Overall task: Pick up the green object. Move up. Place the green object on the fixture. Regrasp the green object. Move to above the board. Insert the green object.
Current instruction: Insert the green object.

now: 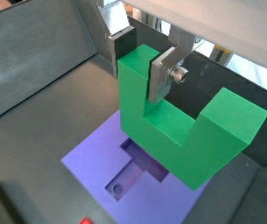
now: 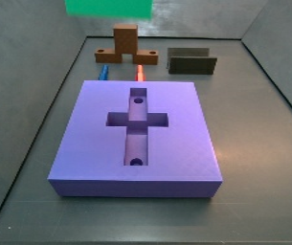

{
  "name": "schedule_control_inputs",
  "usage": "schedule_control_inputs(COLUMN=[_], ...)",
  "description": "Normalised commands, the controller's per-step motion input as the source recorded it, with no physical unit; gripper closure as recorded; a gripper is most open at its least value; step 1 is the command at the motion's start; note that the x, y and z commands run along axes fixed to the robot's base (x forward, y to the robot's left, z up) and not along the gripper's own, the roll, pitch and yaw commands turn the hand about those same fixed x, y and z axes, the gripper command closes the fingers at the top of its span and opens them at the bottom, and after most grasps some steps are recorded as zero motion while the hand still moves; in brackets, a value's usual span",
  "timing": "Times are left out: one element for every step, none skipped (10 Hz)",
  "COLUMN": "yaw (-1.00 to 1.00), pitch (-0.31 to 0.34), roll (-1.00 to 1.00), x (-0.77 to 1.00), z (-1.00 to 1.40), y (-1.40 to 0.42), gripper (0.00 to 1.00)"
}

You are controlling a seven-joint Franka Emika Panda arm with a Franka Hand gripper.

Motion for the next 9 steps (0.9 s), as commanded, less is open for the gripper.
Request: schedule_control_inputs(yaw=[0.01, 0.03, 0.06, 0.07, 0.05, 0.03, 0.00, 0.00, 0.04], pitch=[-0.283, -0.270, -0.234, -0.204, -0.181, -0.209, -0.233, -0.234, -0.156], roll=[-0.04, 0.00, -0.02, -0.01, 0.00, -0.01, 0.00, 0.01, 0.01], x=[0.07, 0.05, 0.00, 0.00, 0.00, 0.00, 0.12, 0.22, 0.40], z=[-0.65, -0.71, -0.73, -0.78, -0.82, -0.83, -0.79, -0.76, -0.61], y=[-0.50, -0.37, -0.03, 0.00, 0.00, 0.00, -0.07, -0.12, 0.00], gripper=[1.00, 1.00, 1.00, 1.00, 1.00, 1.00, 1.00, 1.00, 1.00])
